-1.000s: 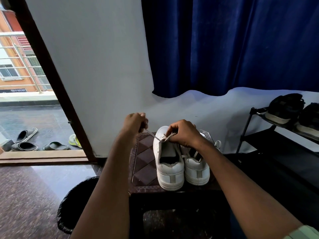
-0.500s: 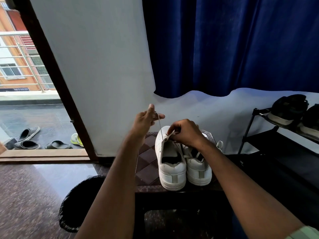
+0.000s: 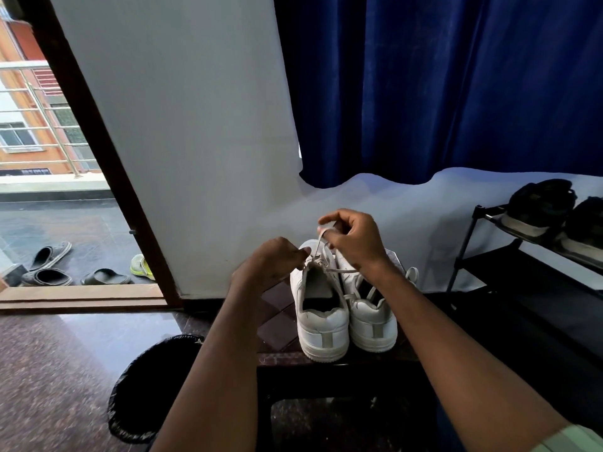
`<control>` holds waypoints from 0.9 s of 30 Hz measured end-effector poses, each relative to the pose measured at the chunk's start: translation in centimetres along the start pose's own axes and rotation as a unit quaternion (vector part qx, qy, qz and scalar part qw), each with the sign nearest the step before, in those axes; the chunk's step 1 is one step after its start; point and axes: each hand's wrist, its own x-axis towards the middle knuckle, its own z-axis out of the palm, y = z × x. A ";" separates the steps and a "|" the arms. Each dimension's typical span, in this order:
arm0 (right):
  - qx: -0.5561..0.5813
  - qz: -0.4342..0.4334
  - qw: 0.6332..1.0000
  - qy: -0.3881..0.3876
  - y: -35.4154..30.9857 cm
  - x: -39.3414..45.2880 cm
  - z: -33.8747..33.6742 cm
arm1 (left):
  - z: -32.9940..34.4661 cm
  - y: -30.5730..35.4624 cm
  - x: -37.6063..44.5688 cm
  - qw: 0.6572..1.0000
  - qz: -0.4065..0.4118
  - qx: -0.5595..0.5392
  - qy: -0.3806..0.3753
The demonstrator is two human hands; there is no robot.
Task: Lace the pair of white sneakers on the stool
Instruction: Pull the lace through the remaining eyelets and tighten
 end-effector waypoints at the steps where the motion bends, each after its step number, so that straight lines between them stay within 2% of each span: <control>1: 0.059 0.011 0.998 0.029 -0.3 0.2 -0.2 | -0.1 -0.1 -0.1 1.000 -0.001 -0.023 -0.001; 2: 0.098 0.016 0.994 0.048 -0.6 0.3 -0.4 | -0.1 -0.2 -0.1 0.999 -0.005 -0.040 -0.006; 4: 0.100 0.018 0.993 0.054 -0.3 0.5 -0.5 | -0.1 -0.3 -0.2 0.997 -0.003 -0.071 -0.020; 5: 0.076 0.024 0.996 0.038 0.1 0.6 -0.5 | -0.2 0.0 -0.5 0.992 0.015 -0.121 -0.019; 6: 0.045 0.035 0.998 0.007 0.5 0.6 -0.3 | -0.4 0.4 -0.9 0.975 0.039 -0.216 -0.015; 7: 0.017 0.046 0.998 -0.037 0.9 0.5 -0.2 | -0.6 1.0 -1.3 0.935 0.058 -0.350 -0.008; 9: -0.032 0.056 0.990 -0.129 1.4 0.3 0.2 | -1.6 1.7 -2.0 0.827 0.081 -0.557 0.003; 10: -0.057 0.045 0.983 -0.168 1.4 0.1 0.3 | -1.9 1.6 -1.7 0.797 0.077 -0.599 0.023; 11: -0.086 0.028 0.977 -0.194 1.4 -0.1 0.4 | -2.1 1.6 -1.5 0.791 0.071 -0.606 0.050; 12: -0.115 0.014 0.971 -0.207 1.3 -0.2 0.5 | -2.0 1.4 -0.9 0.819 0.052 -0.564 0.092; 13: -0.134 0.009 0.968 -0.211 1.2 -0.3 0.5 | -1.9 0.9 -0.4 0.876 0.036 -0.461 0.135; 14: -0.140 0.013 0.968 -0.209 1.2 -0.3 0.5 | -1.5 0.2 0.2 0.940 0.018 -0.304 0.155; 15: -0.141 0.018 0.968 -0.206 1.2 -0.3 0.5 | -0.9 -0.5 0.5 0.980 -0.001 -0.147 0.133; 16: -0.141 0.023 0.969 -0.202 1.2 -0.3 0.5 | -0.3 -0.9 0.3 0.996 -0.035 -0.040 0.074; 17: -0.143 0.025 0.969 -0.200 1.2 -0.3 0.5 | 0.3 -1.3 0.4 0.998 -0.056 0.005 0.012; 19: -0.142 0.024 0.970 -0.196 1.0 -0.3 0.4 | 0.6 -1.0 0.1 0.996 -0.058 -0.003 -0.063; 20: -0.140 0.022 0.970 -0.196 1.0 -0.3 0.3 | 0.1 -0.3 -0.3 0.995 -0.054 -0.045 -0.064; 22: -0.142 0.020 0.969 -0.200 1.1 -0.3 0.2 | -0.8 0.9 -0.7 0.981 -0.019 -0.194 0.008; 24: -0.157 0.013 0.965 -0.209 1.3 -0.1 0.2 | -1.7 1.6 -1.6 0.923 0.028 -0.371 0.096; 25: -0.166 0.010 0.963 -0.214 1.3 -0.1 0.2 | -2.0 1.5 -1.8 0.887 0.051 -0.444 0.113; 27: -0.173 0.005 0.961 -0.215 1.4 -0.2 0.2 | -2.3 1.6 -2.4 0.840 0.075 -0.530 0.095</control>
